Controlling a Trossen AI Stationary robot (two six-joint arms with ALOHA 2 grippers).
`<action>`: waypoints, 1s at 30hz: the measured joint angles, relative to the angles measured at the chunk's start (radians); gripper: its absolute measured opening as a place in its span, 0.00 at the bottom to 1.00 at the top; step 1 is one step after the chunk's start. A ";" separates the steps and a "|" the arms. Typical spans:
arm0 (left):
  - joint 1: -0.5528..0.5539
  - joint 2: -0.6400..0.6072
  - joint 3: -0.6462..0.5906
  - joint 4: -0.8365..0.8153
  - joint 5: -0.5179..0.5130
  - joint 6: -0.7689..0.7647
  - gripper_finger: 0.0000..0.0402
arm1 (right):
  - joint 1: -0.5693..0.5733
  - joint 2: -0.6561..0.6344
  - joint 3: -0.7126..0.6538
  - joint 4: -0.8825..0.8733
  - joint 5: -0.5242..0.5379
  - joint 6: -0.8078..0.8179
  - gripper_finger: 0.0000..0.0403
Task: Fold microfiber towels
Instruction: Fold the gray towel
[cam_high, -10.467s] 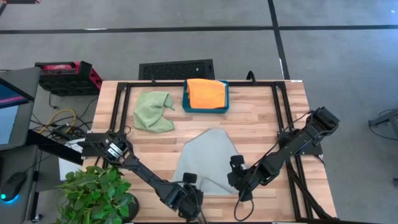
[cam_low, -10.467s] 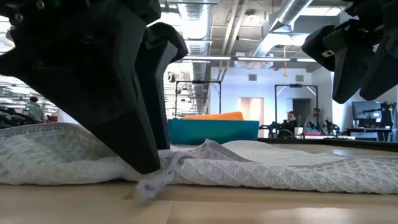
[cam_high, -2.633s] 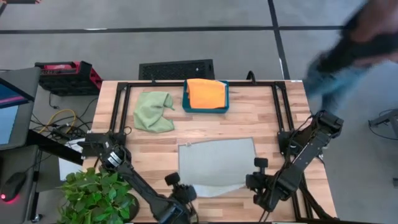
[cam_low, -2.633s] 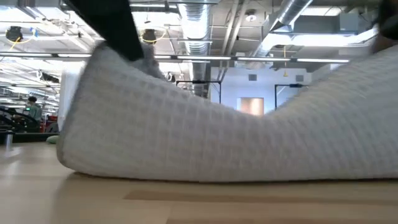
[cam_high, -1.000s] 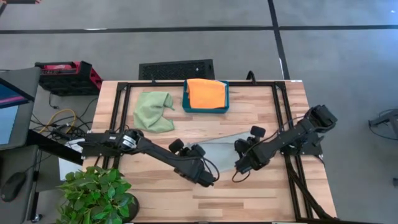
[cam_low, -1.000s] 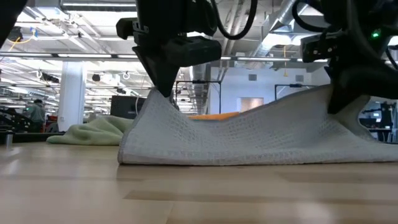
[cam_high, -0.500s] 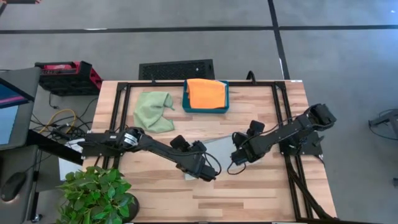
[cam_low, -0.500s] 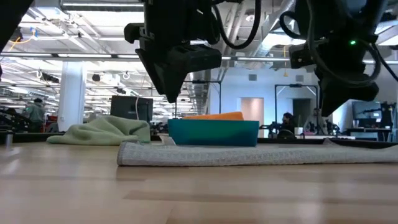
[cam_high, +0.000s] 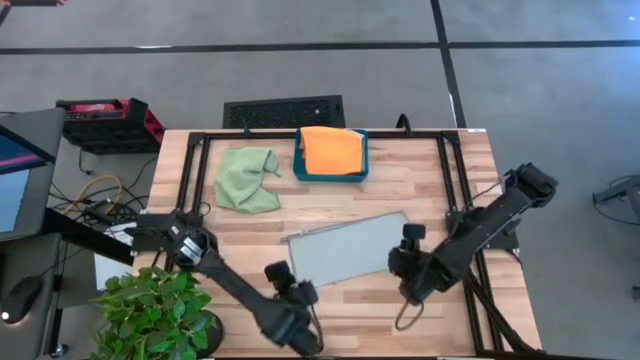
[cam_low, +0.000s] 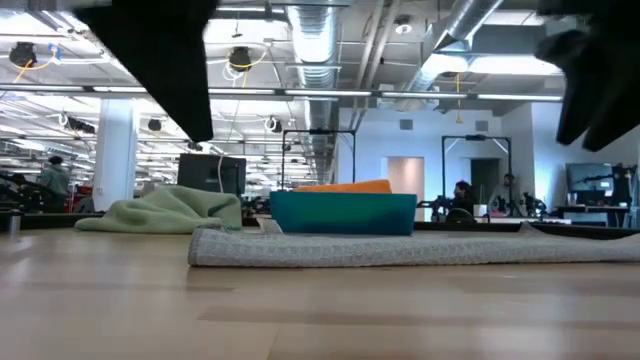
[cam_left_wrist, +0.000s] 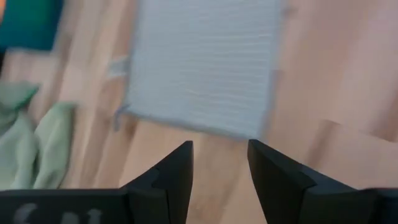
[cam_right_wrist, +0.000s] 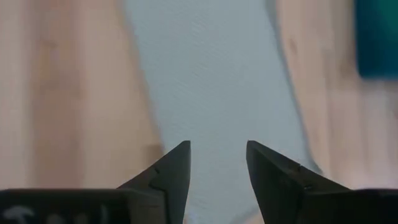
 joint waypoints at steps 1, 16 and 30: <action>-0.011 0.002 0.000 0.024 -0.014 0.037 0.36 | 0.016 -0.007 0.000 0.026 0.000 -0.020 0.44; 0.008 0.100 -0.003 0.139 -0.029 0.334 0.36 | 0.088 -0.024 0.001 0.143 -0.001 -0.075 0.42; 0.058 0.104 -0.080 0.167 0.081 0.320 0.36 | 0.088 -0.024 0.001 0.153 -0.003 -0.073 0.41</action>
